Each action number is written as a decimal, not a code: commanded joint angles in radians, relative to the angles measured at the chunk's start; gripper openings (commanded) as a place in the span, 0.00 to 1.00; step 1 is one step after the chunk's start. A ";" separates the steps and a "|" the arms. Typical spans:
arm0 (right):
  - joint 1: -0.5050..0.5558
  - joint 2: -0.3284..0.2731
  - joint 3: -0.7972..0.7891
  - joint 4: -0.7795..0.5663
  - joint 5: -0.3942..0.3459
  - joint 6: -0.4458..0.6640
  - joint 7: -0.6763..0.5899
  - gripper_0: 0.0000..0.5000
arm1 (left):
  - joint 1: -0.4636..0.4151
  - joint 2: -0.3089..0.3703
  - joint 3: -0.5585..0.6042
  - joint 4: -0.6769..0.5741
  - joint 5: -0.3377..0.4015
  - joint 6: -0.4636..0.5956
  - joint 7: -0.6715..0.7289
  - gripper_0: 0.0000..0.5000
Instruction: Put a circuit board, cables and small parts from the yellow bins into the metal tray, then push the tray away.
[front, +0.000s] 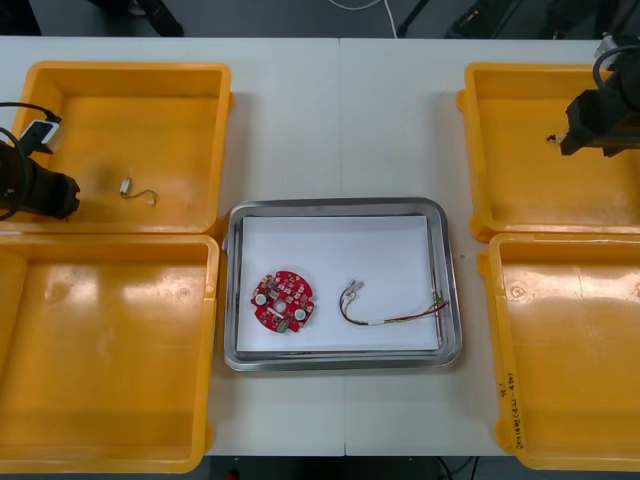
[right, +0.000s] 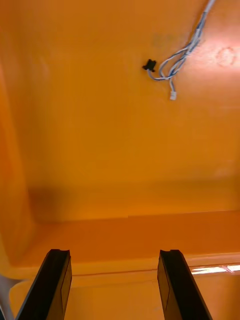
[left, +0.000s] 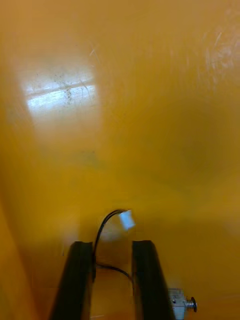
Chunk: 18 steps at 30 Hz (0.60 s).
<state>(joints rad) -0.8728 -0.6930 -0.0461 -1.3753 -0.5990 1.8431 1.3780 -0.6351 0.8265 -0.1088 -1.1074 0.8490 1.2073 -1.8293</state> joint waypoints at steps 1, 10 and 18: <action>-0.097 -0.028 -0.067 0.099 0.022 -0.044 -0.022 1.00 | -0.032 0.037 -0.011 -0.003 0.022 -0.011 -0.136 0.00; -0.141 -0.016 -0.126 0.259 0.041 -0.211 -0.027 1.00 | -0.031 0.037 -0.011 -0.003 0.039 -0.011 -0.151 0.00; -0.170 0.015 -0.127 0.372 0.090 -0.378 -0.013 1.00 | -0.037 0.037 -0.008 -0.031 0.041 -0.014 -0.148 0.00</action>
<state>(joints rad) -0.9698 -0.6875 -0.1437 -1.0472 -0.5328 1.4987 1.3780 -0.6351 0.8265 -0.1088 -1.1078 0.8880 1.2063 -1.8618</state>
